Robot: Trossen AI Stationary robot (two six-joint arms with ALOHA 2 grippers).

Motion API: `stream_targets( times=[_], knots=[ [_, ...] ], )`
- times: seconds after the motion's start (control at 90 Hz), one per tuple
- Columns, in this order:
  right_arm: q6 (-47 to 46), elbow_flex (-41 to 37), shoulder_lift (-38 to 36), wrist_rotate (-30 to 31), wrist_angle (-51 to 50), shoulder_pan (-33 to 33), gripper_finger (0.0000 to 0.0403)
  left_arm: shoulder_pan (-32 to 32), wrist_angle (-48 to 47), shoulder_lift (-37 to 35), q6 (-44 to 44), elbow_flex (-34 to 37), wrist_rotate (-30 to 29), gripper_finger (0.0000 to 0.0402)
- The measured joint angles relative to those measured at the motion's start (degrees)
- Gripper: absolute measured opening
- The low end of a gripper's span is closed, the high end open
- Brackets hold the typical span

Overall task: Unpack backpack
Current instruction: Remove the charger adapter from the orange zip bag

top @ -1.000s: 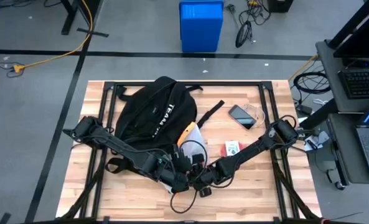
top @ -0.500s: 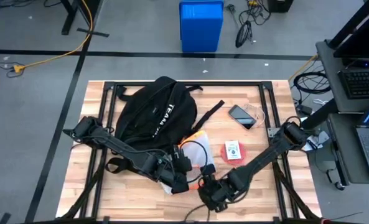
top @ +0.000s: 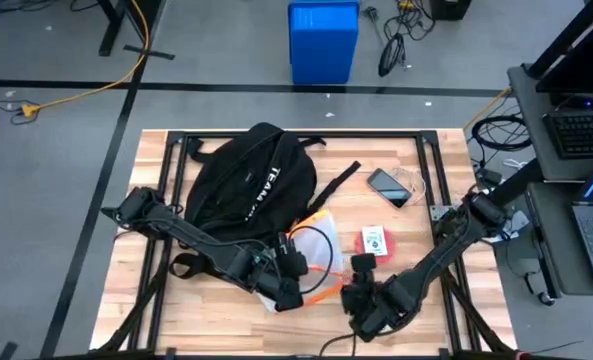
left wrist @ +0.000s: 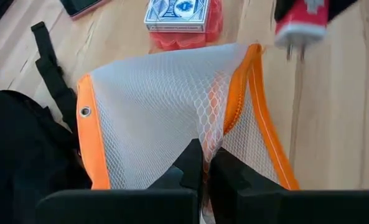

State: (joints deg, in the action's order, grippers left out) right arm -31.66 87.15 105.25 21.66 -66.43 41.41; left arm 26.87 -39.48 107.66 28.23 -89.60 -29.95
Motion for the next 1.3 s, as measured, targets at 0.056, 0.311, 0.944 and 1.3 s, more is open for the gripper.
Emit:
stream_targets(
  times=[0.056,0.311,0.944,1.3],
  knots=[
    [-2.34,-0.02,-0.46,2.10,-2.42,0.93,0.0129,0.05,0.00,0.00,0.02,0.00,0.00,0.0000],
    [-17.96,-1.22,-6.72,12.87,-16.49,6.99,0.0129,0.16,-0.02,0.00,0.03,0.00,0.00,0.0000],
    [-51.40,-50.88,-44.62,21.68,7.14,21.84,0.0130,0.16,0.00,0.00,-0.04,0.00,0.01,0.0000],
    [-52.69,-55.34,-47.93,11.36,15.86,21.70,0.0130,0.09,0.02,0.00,-0.04,0.00,0.00,0.0000]
  ],
)
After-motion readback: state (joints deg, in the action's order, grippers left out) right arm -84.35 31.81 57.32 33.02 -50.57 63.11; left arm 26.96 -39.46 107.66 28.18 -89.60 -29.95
